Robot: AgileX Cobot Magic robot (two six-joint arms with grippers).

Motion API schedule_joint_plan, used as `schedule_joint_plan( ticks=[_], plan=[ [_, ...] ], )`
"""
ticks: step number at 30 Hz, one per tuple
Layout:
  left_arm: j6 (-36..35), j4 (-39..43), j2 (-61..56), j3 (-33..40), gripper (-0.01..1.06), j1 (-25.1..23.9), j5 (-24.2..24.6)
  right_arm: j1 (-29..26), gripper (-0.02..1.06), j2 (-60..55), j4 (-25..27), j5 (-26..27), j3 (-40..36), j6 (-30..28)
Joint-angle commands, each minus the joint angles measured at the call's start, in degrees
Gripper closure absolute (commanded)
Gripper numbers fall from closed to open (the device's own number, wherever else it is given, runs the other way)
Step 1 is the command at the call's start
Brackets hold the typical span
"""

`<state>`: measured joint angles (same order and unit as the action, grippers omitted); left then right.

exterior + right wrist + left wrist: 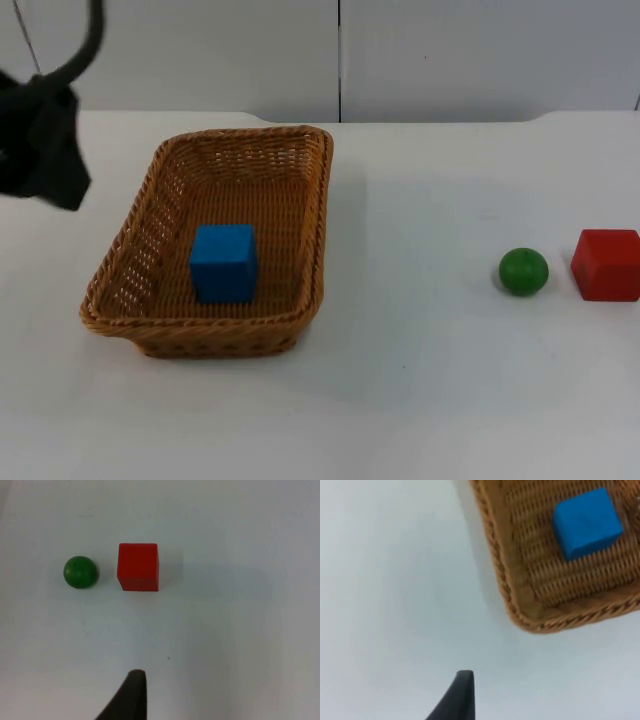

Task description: Place all geometric objects except the red cube into the basket.

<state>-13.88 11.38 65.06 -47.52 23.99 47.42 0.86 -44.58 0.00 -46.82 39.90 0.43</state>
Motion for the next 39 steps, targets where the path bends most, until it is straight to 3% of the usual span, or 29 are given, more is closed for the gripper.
schedule_joint_plan(
  ticks=[1,5,9,11,15,18,22,25,28,31,39],
  plan=[
    [-1.4,0.7,-2.4,2.0,0.0,-1.5,-0.4,-0.2,-0.01,-0.1,0.8,-0.5,0.3,-1.6],
    [-0.5,-0.7,-4.2,3.9,0.0,-8.2,0.0,-0.2,-0.01,-0.1,2.6,-0.5,0.3,-4.7],
    [9.7,-10.0,-4.8,3.9,0.0,-19.6,0.5,-0.2,-0.01,-0.5,6.7,-0.5,0.3,-9.9],
    [11.4,-11.4,-4.8,3.9,0.0,-21.3,0.7,-0.2,-0.01,-0.6,7.3,-0.5,0.3,-11.3],
    [22.4,-24.6,-4.8,3.9,0.0,-30.8,1.2,-0.2,-0.01,-3.2,10.7,-1.4,0.3,-18.5],
    [26.0,-27.1,-4.8,3.9,0.0,-31.8,1.2,-0.2,-0.01,-5.1,13.4,-1.4,0.3,-21.9],
    [27.1,-24.4,-4.8,3.9,0.0,-31.8,2.1,-0.2,-0.01,-10.7,18.7,-2.7,0.7,-29.9],
    [27.0,-22.8,-4.8,3.9,0.0,-31.8,2.2,-0.2,0.01,-14.2,18.6,-4.8,2.7,-31.4],
    [26.6,-22.3,-4.5,3.9,0.0,-31.8,2.3,-0.2,0.04,-18.9,18.0,-5.8,6.8,-32.4],
    [25.4,-20.7,-4.4,3.9,0.0,-31.8,2.8,0.8,0.06,-24.2,17.9,-6.0,13.8,-37.2],
    [21.3,-16.1,-4.4,3.9,0.0,-31.8,3.3,10.5,0.06,-39.9,15.9,-6.3,31.5,-48.1]
  ],
)
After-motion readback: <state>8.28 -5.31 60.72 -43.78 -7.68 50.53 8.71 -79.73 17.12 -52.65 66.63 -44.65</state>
